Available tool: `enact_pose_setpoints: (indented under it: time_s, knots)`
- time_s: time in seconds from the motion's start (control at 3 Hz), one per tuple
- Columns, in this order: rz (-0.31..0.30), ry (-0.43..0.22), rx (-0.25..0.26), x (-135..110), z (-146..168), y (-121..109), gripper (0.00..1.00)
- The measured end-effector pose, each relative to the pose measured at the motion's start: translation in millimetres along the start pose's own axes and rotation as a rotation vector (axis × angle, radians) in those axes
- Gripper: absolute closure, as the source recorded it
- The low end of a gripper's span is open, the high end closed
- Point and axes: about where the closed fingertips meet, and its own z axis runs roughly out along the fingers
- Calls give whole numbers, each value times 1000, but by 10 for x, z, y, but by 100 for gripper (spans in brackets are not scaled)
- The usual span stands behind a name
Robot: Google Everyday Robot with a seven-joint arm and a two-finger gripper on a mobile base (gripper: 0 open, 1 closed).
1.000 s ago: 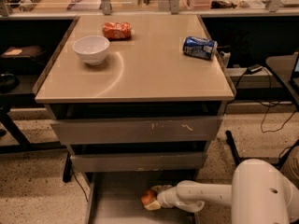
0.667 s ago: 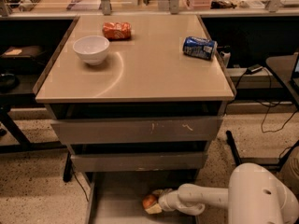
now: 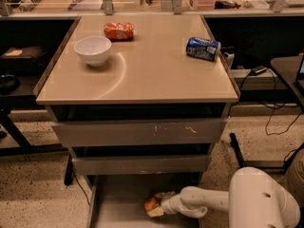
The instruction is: Place orange into bottom drawer
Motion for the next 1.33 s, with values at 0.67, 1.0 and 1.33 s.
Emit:
enact_pose_setpoints:
  time_s: [0.67,1.0,1.33]
  knots:
    - [0,0,0,0,0,1,11]
    - [0,0,0,0,1,1,0]
    - [0,0,0,0,1,1,0]
